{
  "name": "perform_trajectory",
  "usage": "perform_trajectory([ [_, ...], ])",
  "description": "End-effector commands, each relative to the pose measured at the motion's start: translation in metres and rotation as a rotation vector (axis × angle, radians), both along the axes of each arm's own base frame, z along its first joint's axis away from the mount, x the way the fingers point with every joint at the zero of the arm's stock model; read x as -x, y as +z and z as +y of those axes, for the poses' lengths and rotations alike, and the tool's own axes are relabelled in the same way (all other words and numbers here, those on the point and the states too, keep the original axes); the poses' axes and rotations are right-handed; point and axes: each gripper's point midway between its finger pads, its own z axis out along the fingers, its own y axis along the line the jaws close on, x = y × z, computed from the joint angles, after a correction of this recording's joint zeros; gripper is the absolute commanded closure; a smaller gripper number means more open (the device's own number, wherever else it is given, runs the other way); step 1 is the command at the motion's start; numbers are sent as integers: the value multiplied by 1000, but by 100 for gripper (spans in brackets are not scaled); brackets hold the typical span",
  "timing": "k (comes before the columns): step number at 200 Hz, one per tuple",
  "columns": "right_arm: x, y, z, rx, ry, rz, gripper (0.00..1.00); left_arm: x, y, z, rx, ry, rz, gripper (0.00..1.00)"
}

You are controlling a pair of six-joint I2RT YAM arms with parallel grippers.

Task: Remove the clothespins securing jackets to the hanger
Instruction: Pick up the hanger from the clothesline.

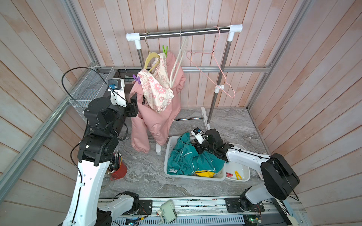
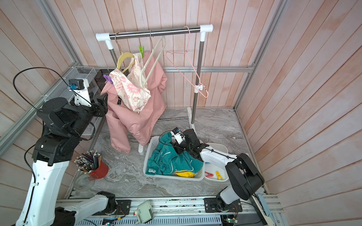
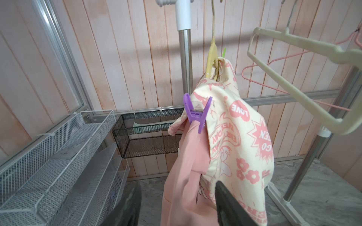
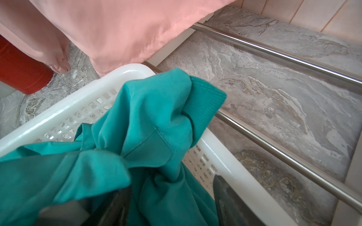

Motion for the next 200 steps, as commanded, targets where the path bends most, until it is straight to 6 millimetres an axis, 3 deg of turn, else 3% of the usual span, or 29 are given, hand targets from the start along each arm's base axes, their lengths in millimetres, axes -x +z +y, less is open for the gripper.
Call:
perform_trajectory([
  [1, 3, 3, -7, -4, -10, 4, 32, -3, 6, -12, 7, -71, -8, 43],
  [23, 4, 7, -9, -9, -13, -4, 32, -12, 3, -14, 9, -90, 10, 52],
  [50, 4, 11, -13, -10, -20, -14, 32, -22, -2, -17, 14, -105, 30, 55],
  [73, 4, 13, -15, -19, -27, -20, 32, -20, -3, -24, 17, -149, 33, 66],
  [91, 3, 16, -15, -25, -30, -23, 32, -22, -8, -28, 17, -171, 38, 69],
  [131, 3, 29, -19, -56, -48, -47, 32, -25, -19, -37, 31, -216, 66, 96],
  [200, -1, 41, -37, -88, -133, -83, 31, -13, -10, -38, 63, -238, 20, 100],
])
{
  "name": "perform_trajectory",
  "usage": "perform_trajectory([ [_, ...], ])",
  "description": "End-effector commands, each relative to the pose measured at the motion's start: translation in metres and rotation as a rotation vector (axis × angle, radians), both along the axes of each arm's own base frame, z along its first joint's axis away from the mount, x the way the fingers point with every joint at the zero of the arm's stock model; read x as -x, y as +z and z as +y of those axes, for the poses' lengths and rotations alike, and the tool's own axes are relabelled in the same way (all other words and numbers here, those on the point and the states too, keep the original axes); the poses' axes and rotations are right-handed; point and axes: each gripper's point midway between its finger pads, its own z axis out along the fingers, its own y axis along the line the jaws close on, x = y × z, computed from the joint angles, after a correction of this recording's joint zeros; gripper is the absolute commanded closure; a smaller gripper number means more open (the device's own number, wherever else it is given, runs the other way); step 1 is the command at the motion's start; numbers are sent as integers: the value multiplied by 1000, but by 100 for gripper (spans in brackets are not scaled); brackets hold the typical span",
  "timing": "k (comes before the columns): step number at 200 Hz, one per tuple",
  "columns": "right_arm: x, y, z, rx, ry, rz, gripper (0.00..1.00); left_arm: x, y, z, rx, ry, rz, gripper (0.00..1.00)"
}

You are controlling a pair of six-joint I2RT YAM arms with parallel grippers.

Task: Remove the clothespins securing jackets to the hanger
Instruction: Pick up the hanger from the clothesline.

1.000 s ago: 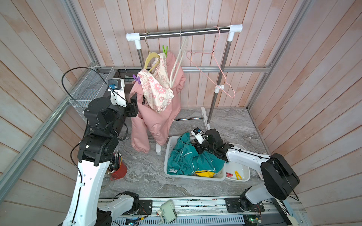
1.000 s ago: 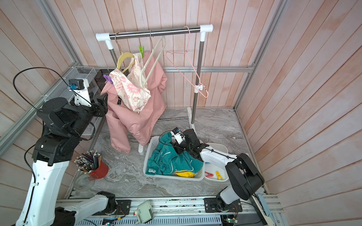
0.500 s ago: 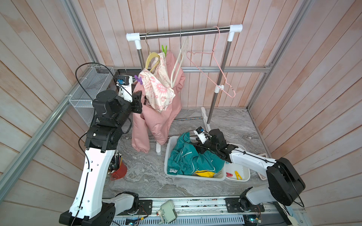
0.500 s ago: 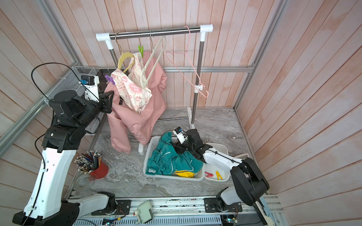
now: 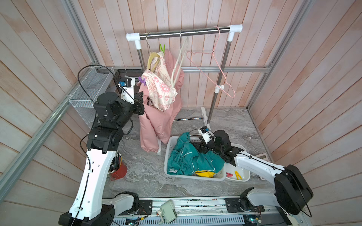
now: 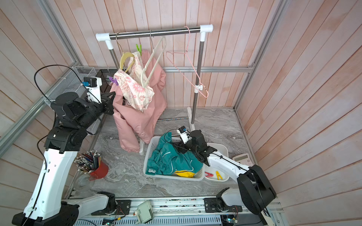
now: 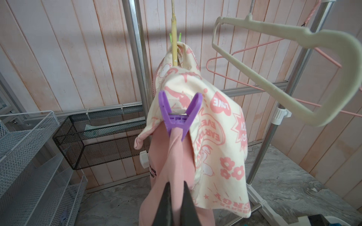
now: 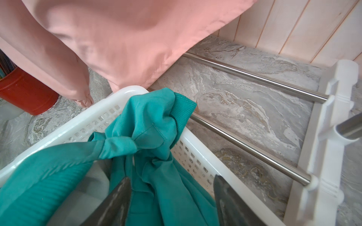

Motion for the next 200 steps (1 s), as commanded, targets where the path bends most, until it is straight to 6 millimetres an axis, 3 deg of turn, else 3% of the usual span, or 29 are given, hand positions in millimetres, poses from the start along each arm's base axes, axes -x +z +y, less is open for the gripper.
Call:
perform_trajectory([
  [1, -4, 5, -8, -11, -45, -10, 31, 10, 7, -3, 26, -33, -21, 100],
  [67, -8, 11, -27, -38, -127, -26, 31, 13, 39, 13, 109, 54, -118, 100],
  [134, -9, 10, -32, -50, -139, -13, 30, 51, 100, 15, 213, 4, -295, 100],
  [200, -8, 11, -31, -60, -138, -6, 30, 71, 120, 9, 235, -58, -378, 100],
])
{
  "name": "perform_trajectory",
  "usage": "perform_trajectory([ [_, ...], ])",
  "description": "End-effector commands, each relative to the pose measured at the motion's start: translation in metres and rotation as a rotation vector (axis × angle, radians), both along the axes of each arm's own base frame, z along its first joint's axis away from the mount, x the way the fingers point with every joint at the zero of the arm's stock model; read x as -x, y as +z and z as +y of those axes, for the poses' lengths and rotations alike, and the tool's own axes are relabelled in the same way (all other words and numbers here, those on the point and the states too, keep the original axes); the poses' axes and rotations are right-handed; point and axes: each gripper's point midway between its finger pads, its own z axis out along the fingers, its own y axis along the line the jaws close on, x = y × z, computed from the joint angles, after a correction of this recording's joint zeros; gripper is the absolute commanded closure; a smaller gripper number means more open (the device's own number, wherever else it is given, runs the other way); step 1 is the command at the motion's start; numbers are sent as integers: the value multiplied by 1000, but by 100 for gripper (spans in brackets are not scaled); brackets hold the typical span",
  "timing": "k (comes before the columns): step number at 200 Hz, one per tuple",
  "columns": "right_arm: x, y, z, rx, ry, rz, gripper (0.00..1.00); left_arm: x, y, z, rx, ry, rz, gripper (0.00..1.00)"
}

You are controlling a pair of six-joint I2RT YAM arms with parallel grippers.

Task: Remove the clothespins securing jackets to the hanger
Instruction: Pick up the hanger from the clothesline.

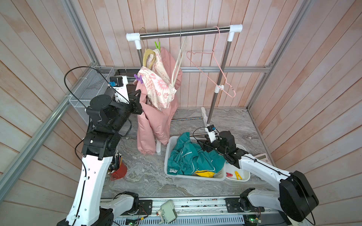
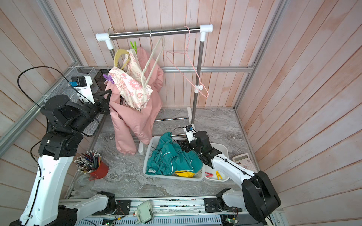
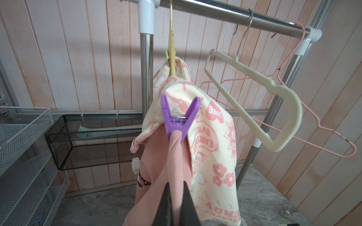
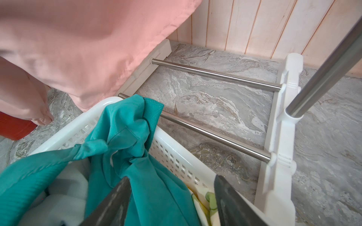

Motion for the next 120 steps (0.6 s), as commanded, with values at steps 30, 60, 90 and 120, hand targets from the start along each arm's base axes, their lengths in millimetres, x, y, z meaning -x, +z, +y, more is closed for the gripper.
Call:
perform_trajectory([
  [30, 2, 1, -4, -12, -14, -3, 30, 56, 91, 8, 61, -22, -313, 100],
  [60, 0, 8, -7, -23, -19, -16, 30, 69, 90, 12, 65, -10, -301, 100],
  [90, -4, 19, -16, -38, -23, -49, 29, 86, 89, 15, 75, -19, -283, 100],
  [120, -13, 37, -25, -72, -22, -93, 28, 102, 86, 15, 88, -41, -249, 100],
])
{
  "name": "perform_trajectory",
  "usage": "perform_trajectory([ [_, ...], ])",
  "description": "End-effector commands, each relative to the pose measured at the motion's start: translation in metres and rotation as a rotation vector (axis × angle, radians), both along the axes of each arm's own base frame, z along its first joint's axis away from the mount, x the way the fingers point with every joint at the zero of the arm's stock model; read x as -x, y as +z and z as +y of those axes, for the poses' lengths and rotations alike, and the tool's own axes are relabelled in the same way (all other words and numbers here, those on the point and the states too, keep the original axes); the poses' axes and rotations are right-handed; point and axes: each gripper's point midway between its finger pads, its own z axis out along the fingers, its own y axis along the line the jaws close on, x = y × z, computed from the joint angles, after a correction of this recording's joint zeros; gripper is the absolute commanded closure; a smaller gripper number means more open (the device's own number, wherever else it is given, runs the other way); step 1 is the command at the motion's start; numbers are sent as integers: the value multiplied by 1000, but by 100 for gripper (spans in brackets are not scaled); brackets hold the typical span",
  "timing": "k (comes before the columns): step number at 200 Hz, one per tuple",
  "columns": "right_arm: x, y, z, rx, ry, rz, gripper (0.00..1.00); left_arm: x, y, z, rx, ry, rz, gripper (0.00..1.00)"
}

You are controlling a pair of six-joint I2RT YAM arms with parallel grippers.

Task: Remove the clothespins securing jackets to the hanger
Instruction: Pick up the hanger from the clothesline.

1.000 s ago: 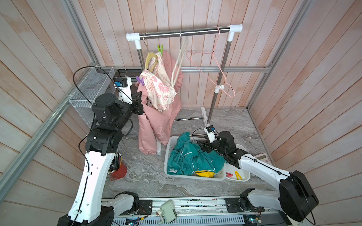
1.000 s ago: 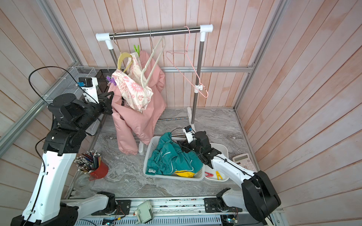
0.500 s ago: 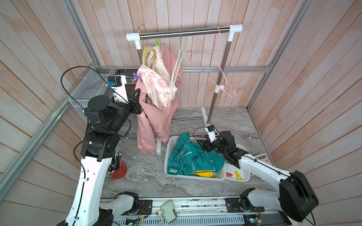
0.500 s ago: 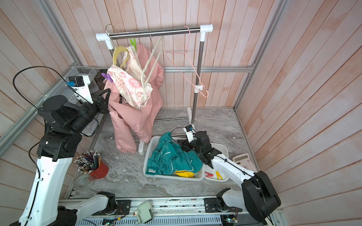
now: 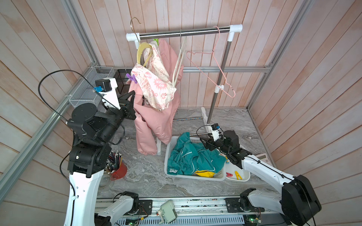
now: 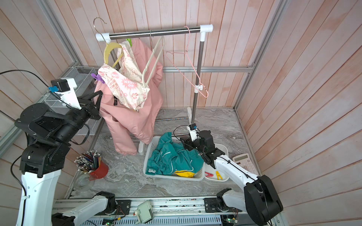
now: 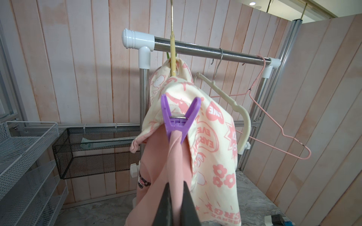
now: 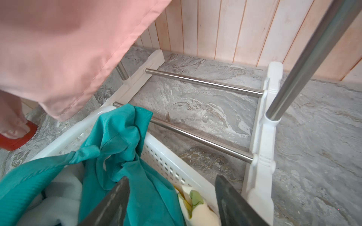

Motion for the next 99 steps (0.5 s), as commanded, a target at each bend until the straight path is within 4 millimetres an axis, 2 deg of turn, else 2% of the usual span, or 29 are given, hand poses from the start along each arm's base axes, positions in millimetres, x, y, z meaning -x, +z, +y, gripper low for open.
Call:
perform_trajectory([
  [1, -4, 21, -3, -37, 21, -57, 28, 46, 57, 7, 60, -18, -183, 100],
  [39, -21, 52, -10, -79, 1, -150, 25, 62, 47, 11, 78, -19, -119, 100],
  [79, -41, 86, 1, -120, 23, -250, 22, 83, 40, 11, 97, -47, -96, 100],
  [99, -51, 93, 12, -151, 63, -284, 20, 92, 37, 9, 101, -71, -86, 100],
])
